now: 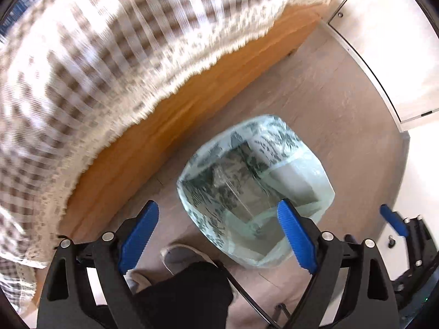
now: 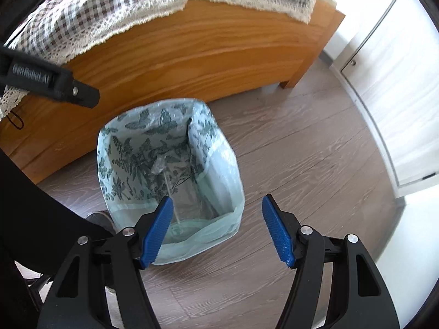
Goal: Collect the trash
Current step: 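Move both tools from the bin back toward the trash on the bed, then grasp the clear plastic cup with the left tool while the right grasps the yellow snack bag, then carry both items to the bin and open the right tool over it, then open the left tool to drop the clear cup into the bin, then move both tools back over the bed toward the remaining trash, then grasp the white-green paper packet with the right tool and lift it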
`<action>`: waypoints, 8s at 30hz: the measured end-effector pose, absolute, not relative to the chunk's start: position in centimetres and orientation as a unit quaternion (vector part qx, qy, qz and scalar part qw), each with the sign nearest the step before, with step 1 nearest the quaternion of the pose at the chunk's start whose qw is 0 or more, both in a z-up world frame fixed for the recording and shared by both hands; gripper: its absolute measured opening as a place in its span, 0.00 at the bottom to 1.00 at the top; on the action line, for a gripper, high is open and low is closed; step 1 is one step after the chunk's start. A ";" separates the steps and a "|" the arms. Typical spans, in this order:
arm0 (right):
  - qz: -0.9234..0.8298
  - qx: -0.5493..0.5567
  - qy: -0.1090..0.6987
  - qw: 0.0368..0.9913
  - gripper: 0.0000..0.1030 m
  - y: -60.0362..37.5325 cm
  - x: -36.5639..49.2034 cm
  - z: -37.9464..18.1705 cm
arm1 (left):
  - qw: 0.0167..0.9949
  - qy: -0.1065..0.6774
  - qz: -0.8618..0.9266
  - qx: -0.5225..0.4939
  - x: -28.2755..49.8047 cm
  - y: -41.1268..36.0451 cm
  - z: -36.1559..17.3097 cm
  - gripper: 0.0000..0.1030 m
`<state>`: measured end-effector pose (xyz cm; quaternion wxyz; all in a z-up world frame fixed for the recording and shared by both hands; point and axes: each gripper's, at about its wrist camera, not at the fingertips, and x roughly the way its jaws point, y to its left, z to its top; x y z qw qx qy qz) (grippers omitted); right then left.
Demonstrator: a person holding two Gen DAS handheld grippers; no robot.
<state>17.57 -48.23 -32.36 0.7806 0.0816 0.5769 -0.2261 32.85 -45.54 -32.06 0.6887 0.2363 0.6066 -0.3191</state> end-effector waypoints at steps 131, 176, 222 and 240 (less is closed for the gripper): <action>-0.168 0.060 0.438 0.881 0.16 -46.4 17.0 -17.3 | 0.802 0.394 -0.448 0.036 33.9 -30.1 -8.9 0.57; -0.203 0.284 0.500 0.793 0.60 -53.7 12.6 -38.6 | 0.637 0.646 -0.302 0.293 32.0 -49.1 -37.5 0.68; -0.148 0.052 0.433 0.887 0.67 -41.7 27.0 -18.7 | 0.843 0.444 -0.297 0.065 42.8 -23.9 -12.4 0.84; -0.039 -0.215 0.376 0.901 0.67 -16.2 46.0 -18.1 | 0.898 0.433 -0.014 -0.077 56.2 2.6 -13.2 0.84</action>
